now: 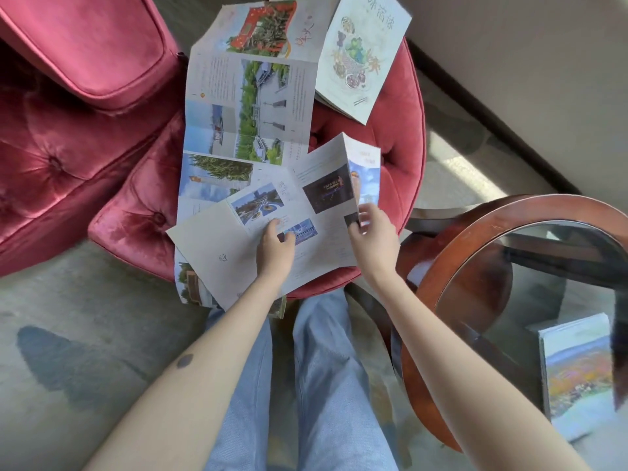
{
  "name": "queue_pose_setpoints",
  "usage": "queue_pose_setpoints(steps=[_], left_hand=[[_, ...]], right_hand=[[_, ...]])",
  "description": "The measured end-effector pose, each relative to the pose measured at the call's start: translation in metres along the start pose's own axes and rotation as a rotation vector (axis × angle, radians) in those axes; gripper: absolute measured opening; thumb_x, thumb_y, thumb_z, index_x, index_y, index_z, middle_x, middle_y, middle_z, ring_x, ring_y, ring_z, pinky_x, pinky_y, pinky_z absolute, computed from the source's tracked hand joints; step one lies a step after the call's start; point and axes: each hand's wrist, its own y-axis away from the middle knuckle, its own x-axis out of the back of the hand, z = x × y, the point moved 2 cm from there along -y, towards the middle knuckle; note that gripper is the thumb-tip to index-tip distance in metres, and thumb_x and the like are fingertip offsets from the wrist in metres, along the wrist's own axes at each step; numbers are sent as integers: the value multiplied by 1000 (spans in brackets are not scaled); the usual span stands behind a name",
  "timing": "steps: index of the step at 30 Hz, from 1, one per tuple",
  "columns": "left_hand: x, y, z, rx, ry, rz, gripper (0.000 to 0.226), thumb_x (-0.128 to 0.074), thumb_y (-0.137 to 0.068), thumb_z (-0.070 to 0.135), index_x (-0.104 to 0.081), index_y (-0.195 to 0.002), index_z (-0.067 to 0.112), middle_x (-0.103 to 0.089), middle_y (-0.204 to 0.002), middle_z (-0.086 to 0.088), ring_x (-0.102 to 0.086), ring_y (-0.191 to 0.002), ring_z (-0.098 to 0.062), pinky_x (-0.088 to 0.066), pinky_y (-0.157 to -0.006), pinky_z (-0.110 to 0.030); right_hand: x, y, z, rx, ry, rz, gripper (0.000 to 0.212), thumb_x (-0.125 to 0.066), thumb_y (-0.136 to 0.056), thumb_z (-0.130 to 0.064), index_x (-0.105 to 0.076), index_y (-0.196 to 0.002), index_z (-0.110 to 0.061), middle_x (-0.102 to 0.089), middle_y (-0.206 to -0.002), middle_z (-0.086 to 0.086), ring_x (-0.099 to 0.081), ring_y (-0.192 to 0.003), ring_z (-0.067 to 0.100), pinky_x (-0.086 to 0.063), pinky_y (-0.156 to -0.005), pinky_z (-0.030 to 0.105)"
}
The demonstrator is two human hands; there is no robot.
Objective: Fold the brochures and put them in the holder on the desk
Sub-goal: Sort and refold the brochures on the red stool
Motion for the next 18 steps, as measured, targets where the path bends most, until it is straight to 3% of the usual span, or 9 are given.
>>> queue_pose_setpoints(steps=[4,9,14,18], left_hand=[[18,-1,-6,-3,-22,209,41,-46,-92,12,-44,-133,10,-33,-147,-12,-29,-137,-26,-33,-106,-39],[39,-4,-31,226,32,277,55,-43,-94,16,-22,-145,13,-10,-155,-13,-19,-141,-31,-27,-110,-47],[50,-4,-44,310,158,288,56,-35,-97,15,-13,-148,15,-8,-157,-14,-21,-142,-31,-26,-109,-45],[59,0,-52,294,182,326,54,-34,-96,14,-18,-147,10,-19,-155,-14,-25,-140,-31,-26,-108,-40]], right_hand=[[-15,26,-15,72,-31,-26,25,-53,-79,-11,-54,-103,-17,-60,-102,1,-60,-87,22,-48,-74,38],[-39,47,-33,125,-10,-78,36,-57,-75,-13,-53,-110,-13,-56,-106,8,-56,-93,28,-47,-77,43],[-65,64,-43,233,123,-172,35,-58,-77,-18,-55,-112,-10,-56,-107,7,-52,-97,29,-42,-80,39],[-85,69,-43,276,199,-256,42,-56,-84,-40,-52,-119,-16,-54,-113,3,-50,-105,24,-38,-86,38]])
